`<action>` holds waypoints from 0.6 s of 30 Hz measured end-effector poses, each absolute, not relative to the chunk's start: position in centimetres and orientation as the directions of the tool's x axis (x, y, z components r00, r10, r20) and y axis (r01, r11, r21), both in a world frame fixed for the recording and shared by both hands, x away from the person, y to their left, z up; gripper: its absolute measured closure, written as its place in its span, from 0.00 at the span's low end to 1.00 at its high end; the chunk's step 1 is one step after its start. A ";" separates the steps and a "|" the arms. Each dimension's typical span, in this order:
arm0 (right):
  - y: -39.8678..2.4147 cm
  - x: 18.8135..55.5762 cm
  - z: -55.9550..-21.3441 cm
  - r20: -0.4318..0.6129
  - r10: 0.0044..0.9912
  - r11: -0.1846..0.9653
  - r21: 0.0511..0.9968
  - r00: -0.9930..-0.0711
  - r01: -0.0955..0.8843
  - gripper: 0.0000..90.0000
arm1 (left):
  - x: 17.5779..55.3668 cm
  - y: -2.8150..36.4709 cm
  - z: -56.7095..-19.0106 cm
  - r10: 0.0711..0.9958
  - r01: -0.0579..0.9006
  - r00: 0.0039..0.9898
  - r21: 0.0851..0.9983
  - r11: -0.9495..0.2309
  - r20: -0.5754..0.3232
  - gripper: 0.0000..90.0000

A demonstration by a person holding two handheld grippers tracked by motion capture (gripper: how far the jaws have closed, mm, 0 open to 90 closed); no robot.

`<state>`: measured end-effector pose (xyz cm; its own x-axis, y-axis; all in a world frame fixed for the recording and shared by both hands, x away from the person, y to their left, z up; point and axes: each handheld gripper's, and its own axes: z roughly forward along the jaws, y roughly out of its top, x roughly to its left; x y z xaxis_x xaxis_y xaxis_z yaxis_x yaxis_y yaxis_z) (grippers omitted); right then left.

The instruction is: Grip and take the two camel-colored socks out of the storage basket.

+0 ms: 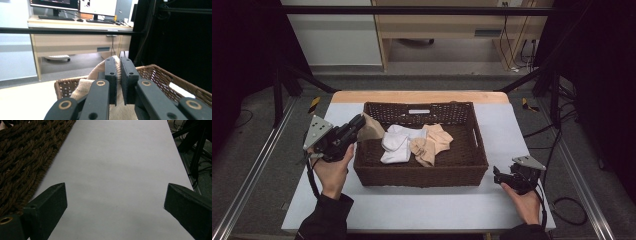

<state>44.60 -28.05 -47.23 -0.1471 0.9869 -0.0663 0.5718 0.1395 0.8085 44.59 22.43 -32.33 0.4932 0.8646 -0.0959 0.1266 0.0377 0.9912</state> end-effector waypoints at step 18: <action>-28.1 44.5 -47.2 -0.068 0.987 0.139 0.811 -0.144 0.569 0.06 | 41.0 19.7 -32.5 0.721 0.146 0.688 0.989 -0.033 -0.077 0.93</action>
